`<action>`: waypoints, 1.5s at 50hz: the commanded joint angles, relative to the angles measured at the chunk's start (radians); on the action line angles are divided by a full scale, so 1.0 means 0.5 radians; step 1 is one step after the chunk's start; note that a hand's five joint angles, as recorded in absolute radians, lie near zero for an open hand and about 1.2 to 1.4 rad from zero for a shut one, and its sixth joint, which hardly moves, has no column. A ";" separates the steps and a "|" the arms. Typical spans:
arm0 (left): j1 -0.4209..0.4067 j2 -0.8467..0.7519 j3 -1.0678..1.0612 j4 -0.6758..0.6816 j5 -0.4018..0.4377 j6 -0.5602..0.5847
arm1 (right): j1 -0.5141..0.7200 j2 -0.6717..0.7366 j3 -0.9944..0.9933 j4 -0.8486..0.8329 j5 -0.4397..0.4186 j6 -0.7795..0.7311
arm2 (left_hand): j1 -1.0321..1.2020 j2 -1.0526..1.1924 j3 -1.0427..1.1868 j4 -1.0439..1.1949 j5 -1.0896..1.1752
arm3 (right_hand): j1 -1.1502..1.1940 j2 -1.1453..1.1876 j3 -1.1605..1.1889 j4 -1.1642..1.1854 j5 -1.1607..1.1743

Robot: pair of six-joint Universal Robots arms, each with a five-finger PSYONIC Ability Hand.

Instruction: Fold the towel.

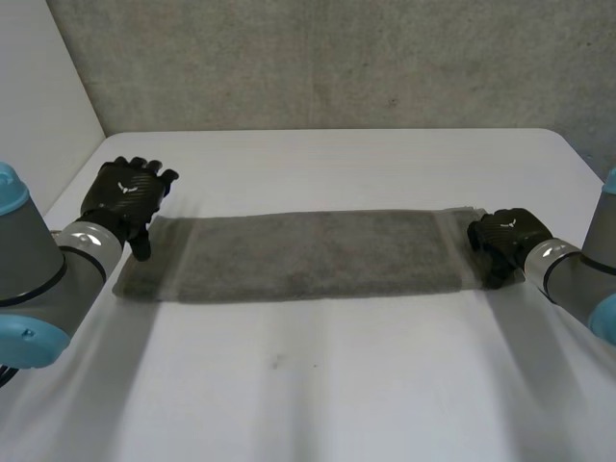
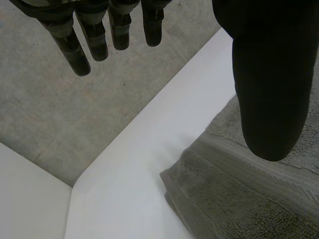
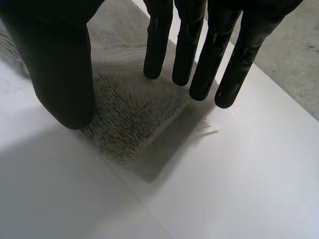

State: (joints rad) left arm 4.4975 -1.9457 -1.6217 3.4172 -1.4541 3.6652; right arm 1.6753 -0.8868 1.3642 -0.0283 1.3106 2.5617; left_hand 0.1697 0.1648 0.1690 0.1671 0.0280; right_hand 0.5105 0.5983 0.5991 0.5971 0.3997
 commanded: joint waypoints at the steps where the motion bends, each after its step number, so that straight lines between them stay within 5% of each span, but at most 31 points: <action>1: -0.006 -0.005 0.001 -0.002 0.000 0.011 | -0.028 0.056 -0.007 -0.069 0.014 -0.034 | 0.010 0.019 0.011 0.015 -0.056 | 1.327 1.152 1.150 1.154 1.200; 2: -0.006 -0.005 -0.002 -0.002 0.000 0.011 | -0.040 0.059 -0.013 -0.072 0.029 -0.049 | 0.010 0.019 0.011 0.015 -0.056 | 1.767 1.592 1.590 1.594 1.640; 18: -0.003 0.016 -0.030 -0.002 -0.003 0.011 | -0.329 0.001 -0.081 -0.109 0.474 -0.656 | 0.010 0.019 0.011 0.015 -0.056 | 1.772 1.596 1.594 1.598 1.644; 23: -0.009 0.032 -0.030 -0.002 -0.003 0.011 | -0.298 -0.128 -0.114 -0.124 0.505 -0.626 | 0.010 0.019 0.011 0.015 -0.056 | 1.772 1.596 1.594 1.598 1.644; 31: -0.027 0.044 -0.030 -0.002 -0.006 0.011 | 0.297 -0.260 -0.237 -0.272 0.306 -0.359 | 0.011 0.021 0.013 0.017 -0.054 | 1.772 1.596 1.594 1.598 1.644; 39: -0.012 0.099 -0.058 -0.002 -0.006 0.002 | 1.048 0.058 -0.470 -0.563 -0.099 -0.365 | 0.017 0.027 0.019 0.022 -0.049 | 1.772 1.596 1.594 1.598 1.644; 49: -0.027 0.099 -0.076 -0.002 -0.006 0.002 | 1.365 0.439 -0.590 -0.575 -0.225 -0.405 | 0.011 0.021 0.013 0.017 -0.054 | 1.772 1.596 1.594 1.598 1.644; 51: -0.040 0.099 -0.076 -0.002 -0.006 -0.001 | 1.383 0.464 -0.572 -0.539 -0.189 -0.426 | 0.011 0.021 0.013 0.017 -0.054 | -0.393 -0.569 -0.570 -0.566 -0.521; 53: -0.058 0.096 -0.079 -0.002 -0.006 -0.004 | 1.389 0.448 -0.566 -0.517 -0.140 -0.432 | 0.011 0.021 0.013 0.017 -0.054 | -0.672 -0.847 -0.849 -0.845 -0.799; 60: -0.309 0.096 -0.024 0.062 -0.013 -0.019 | 1.325 0.096 -0.376 -0.453 0.170 -0.191 | 0.029 0.039 0.030 0.034 -0.037 | -0.672 -0.847 -0.849 -0.845 -0.799; 68: -0.512 0.060 0.080 0.179 -0.019 -0.261 | 1.043 -0.248 0.023 -0.413 0.207 0.358 | 0.070 0.080 0.071 0.075 0.004 | -0.672 -0.847 -0.849 -0.845 -0.799; 75: -0.598 -0.161 0.184 0.167 -0.040 -0.360 | 0.807 -0.264 0.217 -0.287 0.204 0.470 | 0.093 0.103 0.095 0.099 0.028 | -0.672 -0.847 -0.849 -0.845 -0.799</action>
State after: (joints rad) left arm 4.2418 -1.9230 -1.5789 3.5037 -1.4648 3.5428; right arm 2.1838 -1.0053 1.3784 -0.2216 1.4197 2.7315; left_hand 0.1730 0.1776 0.1754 0.1758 0.0280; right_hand 0.2045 0.2197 0.2137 0.2282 0.0554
